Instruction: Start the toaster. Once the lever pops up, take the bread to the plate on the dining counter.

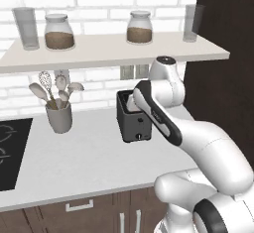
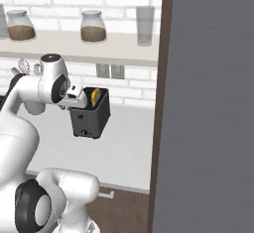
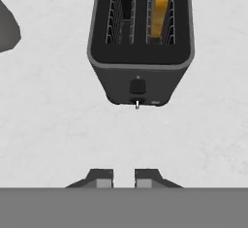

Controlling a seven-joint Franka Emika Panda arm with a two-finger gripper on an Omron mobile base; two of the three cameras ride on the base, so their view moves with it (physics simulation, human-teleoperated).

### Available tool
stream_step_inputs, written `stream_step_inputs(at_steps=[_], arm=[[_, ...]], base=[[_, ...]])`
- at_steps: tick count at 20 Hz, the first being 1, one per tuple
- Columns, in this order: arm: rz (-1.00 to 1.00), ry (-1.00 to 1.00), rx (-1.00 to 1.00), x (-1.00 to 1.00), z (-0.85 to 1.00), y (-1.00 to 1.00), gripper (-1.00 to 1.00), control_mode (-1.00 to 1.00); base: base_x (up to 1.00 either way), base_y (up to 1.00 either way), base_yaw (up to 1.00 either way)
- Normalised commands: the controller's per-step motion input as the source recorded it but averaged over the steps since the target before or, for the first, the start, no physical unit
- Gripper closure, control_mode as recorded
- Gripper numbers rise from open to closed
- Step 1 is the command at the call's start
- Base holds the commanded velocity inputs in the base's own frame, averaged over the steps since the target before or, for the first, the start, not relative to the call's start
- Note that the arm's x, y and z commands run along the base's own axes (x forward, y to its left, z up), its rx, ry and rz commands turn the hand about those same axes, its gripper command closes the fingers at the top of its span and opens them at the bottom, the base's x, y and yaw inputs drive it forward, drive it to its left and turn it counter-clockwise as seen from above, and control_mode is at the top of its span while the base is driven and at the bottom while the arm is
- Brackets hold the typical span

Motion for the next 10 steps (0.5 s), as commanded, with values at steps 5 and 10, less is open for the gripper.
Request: stream_step_inputs(at_steps=[5,10], arm=[[0.0,0.0,0.0,0.3,-0.17,0.0,1.0,-1.0],[0.0,0.0,0.0,0.37,-0.29,-0.03,1.0,-1.0]], base=[[0.0,0.0,0.0],[0.0,0.0,0.0]])
